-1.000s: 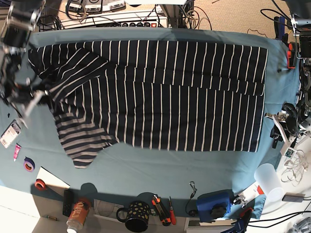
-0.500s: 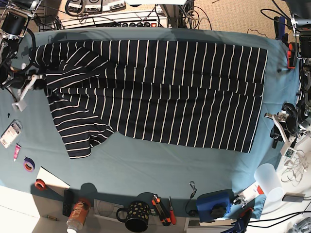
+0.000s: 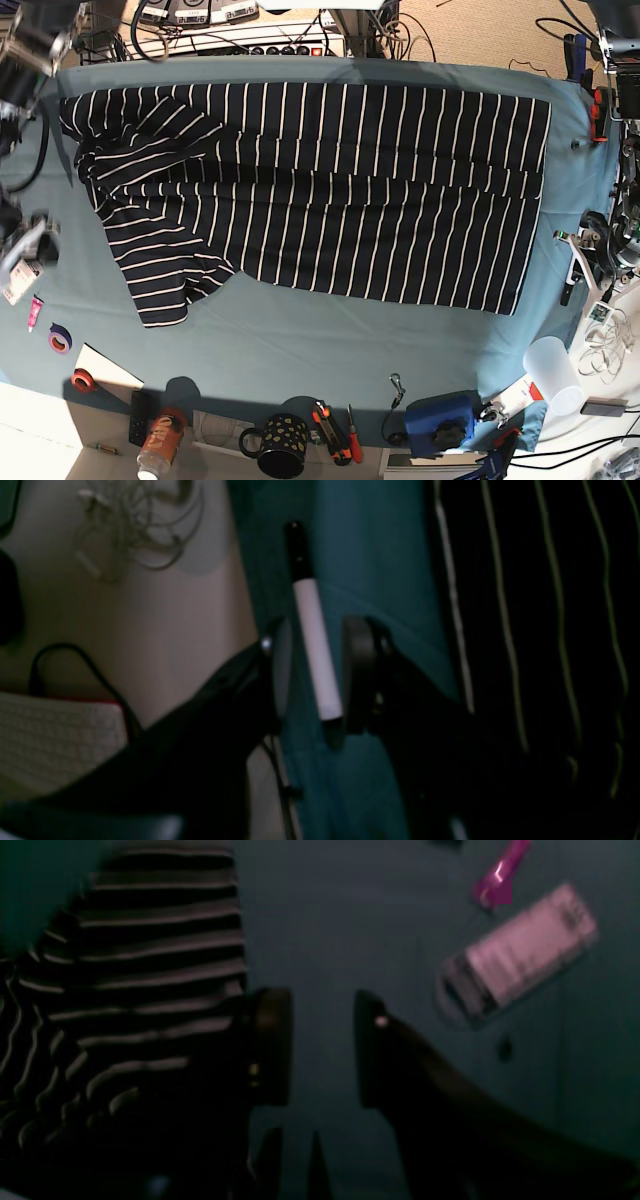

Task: Layout the t-shirt on the table in an organized manner, then fold the t-shirt properly
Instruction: 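Tuck the sleeve fabric with the right gripper onto the shirt body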

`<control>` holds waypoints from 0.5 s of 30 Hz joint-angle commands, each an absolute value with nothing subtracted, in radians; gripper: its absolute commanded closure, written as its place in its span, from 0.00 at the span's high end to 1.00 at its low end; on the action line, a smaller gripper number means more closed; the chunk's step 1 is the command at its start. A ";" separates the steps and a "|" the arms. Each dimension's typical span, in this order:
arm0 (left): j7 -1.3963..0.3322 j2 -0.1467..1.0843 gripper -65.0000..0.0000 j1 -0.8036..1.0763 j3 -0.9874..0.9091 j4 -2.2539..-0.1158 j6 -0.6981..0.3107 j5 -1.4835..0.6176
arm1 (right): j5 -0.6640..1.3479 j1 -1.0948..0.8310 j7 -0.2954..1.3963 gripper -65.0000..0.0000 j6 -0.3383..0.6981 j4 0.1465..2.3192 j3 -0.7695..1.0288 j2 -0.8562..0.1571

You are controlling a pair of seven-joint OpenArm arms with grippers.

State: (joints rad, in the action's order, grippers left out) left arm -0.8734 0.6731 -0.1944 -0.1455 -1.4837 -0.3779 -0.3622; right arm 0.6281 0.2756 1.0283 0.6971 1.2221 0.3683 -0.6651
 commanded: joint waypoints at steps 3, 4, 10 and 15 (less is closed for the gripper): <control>-0.852 0.695 0.29 -0.216 -0.155 -1.497 -0.374 -0.359 | 0.594 0.416 0.948 0.27 0.698 1.070 0.232 -0.690; -0.852 0.695 0.29 -0.216 -0.155 -1.497 -0.374 -0.359 | 0.580 0.459 0.925 0.27 0.698 1.003 0.186 -0.689; -0.851 0.695 0.29 -0.216 -0.155 -1.497 -0.374 -0.371 | 0.471 0.687 0.853 0.27 0.698 0.731 0.070 -0.628; -0.844 0.691 0.29 -0.216 -0.155 -1.497 -0.387 -0.381 | 0.342 0.760 0.834 0.27 0.638 0.680 0.070 -0.540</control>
State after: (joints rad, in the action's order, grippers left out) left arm -0.8623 0.6708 -0.1944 -0.1459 -1.4837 -0.3862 -0.3775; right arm 0.3317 0.7322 0.8474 0.6403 0.6682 0.0650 -0.5159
